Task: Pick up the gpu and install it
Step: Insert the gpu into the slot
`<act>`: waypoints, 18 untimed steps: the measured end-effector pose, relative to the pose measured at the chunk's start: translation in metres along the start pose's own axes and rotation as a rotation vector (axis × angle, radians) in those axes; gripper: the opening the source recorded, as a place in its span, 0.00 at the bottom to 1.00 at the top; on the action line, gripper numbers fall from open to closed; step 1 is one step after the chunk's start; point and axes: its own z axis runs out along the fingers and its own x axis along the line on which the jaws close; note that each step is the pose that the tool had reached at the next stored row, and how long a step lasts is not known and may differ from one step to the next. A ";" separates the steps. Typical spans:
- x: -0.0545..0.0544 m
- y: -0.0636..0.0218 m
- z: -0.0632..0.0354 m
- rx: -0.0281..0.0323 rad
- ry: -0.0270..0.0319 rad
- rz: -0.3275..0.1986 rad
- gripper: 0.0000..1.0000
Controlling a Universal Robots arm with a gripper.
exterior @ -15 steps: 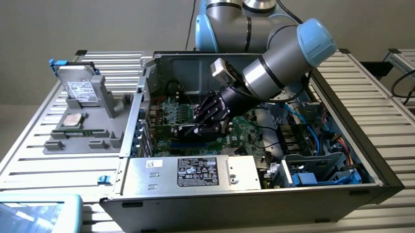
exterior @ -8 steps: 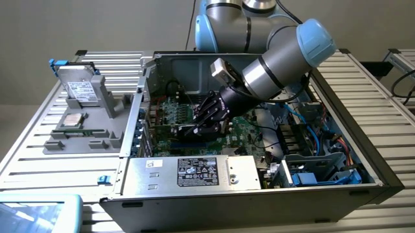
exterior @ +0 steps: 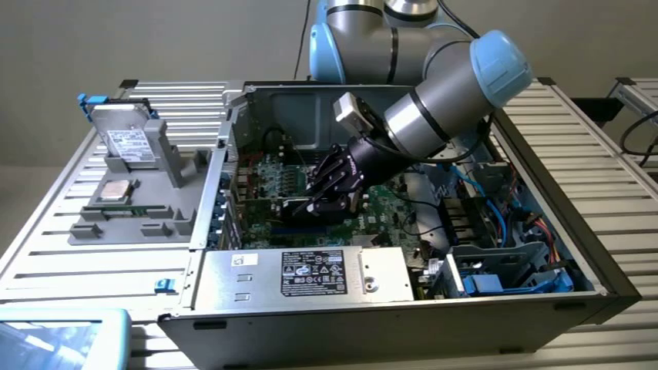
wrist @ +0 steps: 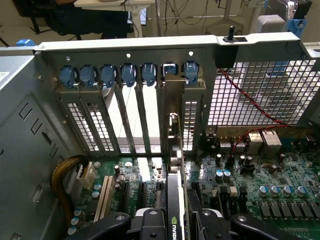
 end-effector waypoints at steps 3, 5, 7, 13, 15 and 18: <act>0.000 0.0000 0.0000 0.0000 -0.0012 -0.001 0.28; 0.000 0.0000 -0.0001 0.0000 -0.0028 -0.003 0.28; 0.001 0.0000 -0.0001 0.0000 -0.0050 -0.005 0.28; 0.001 0.0002 0.0003 0.0001 -0.0105 -0.011 0.28; 0.001 0.0003 0.0004 0.0000 -0.0112 -0.011 0.28; 0.001 0.0004 0.0004 0.0000 -0.0113 -0.011 0.28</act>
